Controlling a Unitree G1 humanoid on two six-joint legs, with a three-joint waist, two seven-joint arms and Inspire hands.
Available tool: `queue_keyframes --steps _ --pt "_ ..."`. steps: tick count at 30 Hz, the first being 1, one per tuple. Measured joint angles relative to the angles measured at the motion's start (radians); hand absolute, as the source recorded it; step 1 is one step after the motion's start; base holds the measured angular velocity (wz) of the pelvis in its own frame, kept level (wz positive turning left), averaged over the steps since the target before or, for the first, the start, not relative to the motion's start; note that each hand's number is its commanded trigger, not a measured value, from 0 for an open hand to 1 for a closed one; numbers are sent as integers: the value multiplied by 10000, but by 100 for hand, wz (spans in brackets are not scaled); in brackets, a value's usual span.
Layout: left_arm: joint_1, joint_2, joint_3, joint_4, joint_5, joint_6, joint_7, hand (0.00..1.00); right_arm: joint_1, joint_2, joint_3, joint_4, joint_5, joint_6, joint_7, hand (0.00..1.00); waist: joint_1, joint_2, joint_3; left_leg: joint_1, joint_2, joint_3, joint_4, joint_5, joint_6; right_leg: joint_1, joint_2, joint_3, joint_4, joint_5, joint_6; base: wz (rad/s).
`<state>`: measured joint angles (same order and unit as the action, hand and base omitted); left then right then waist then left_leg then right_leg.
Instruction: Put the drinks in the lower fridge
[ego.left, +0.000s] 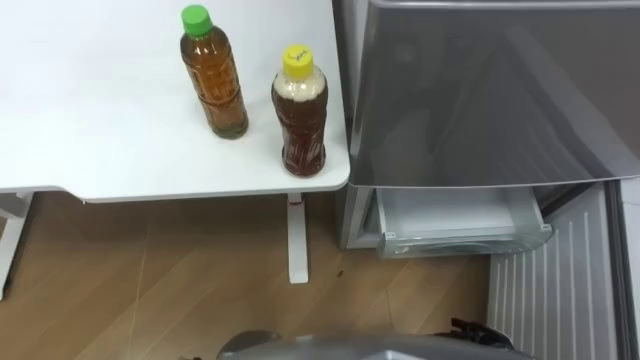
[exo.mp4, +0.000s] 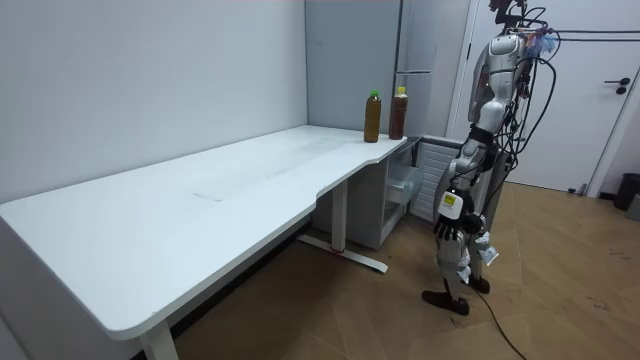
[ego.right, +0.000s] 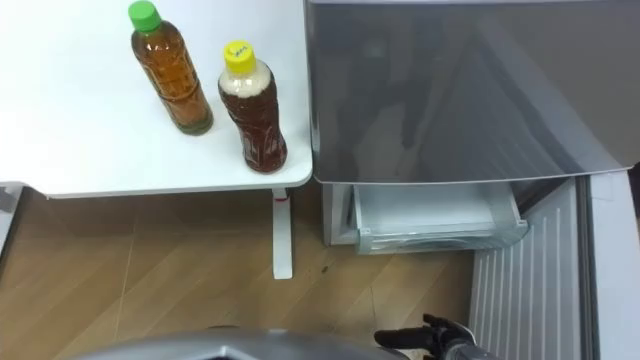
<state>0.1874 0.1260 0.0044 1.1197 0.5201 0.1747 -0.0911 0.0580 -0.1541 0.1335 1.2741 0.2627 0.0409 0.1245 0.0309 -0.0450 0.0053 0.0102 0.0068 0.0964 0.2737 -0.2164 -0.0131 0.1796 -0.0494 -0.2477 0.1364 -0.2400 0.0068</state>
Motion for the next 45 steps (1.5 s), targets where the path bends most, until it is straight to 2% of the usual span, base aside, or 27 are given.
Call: queue_keyframes --steps 14,20,25,27,29,30,31,32,34,35,40,45 --pt "-3 -3 -6 -2 -125 -45 110 0 3 1 -6 -4 0 -116 -18 0 -23 32 4 25 -3 -15 11 0 0 47 0 -20 -8 0 1 0" --pt "9 -2 54 9 -813 -162 451 0 8 5 -154 -4 -163 -277 -41 0 -82 80 22 76 -11 -18 11 0 0 112 0 -30 -27 -4 7 0" --pt "101 -3 417 219 -2814 -341 1228 0 20 56 -333 95 -16 -274 -174 0 -76 114 28 129 -13 -11 5 -1 2 145 -12 -36 -10 -4 7 0" --pt "122 -6 775 218 -3558 -361 1456 0 21 66 -511 167 -51 -268 -182 0 -82 110 31 131 -13 -8 4 -2 4 144 -12 -32 -15 -6 10 0" --pt "218 -13 1139 211 -4748 -377 1795 0 33 98 -690 216 -45 -260 -212 0 -76 126 31 140 -17 -10 3 -3 5 138 -13 -16 -23 -8 13 0" --pt "274 -5 1349 195 -5712 -377 2047 0 45 110 -728 199 -34 -261 -245 0 -71 206 5 140 -17 -19 3 -4 6 118 -14 -12 -24 -8 13 0" --pt "267 -1 1676 158 -6693 -399 2257 0 72 101 -779 190 -23 -257 -255 0 -24 214 18 140 -16 -23 -2 -4 6 106 -16 -12 -26 -9 14 0" --pt "263 -3 1867 142 -7138 -457 2381 0 113 95 -790 188 -11 -257 -255 0 3 226 15 150 -16 -23 -8 -3 6 110 -16 -10 -23 -9 14 0" --pt "258 -3 2517 83 -9085 -782 2903 0 180 89 -831 193 37 -256 -300 0 41 249 19 227 -20 -23 -47 -3 6 146 -26 -1 -12 -10 16 -4" --pt "290 -3 2639 81 -9557 -861 3024 0 180 89 -885 195 36 -251 -319 0 46 227 40 253 -23 -23 -61 -2 6 153 -30 3 -3 -10 16 -8" --pt "277 -10 3878 -683 -13378 -1223 3957 0 307 104 -1352 71 32 -9 -370 0 65 302 35 334 -24 -12 -90 -2 7 176 -45 28 114 -10 17 -4" --pt "196 -4 4268 -1050 -15565 -1672 4937 0 440 87 -1502 -395 -430 45 -396 0 95 393 -3 351 -22 -18 -121 -4 12 111 -45 109 149 -15 24 -4"
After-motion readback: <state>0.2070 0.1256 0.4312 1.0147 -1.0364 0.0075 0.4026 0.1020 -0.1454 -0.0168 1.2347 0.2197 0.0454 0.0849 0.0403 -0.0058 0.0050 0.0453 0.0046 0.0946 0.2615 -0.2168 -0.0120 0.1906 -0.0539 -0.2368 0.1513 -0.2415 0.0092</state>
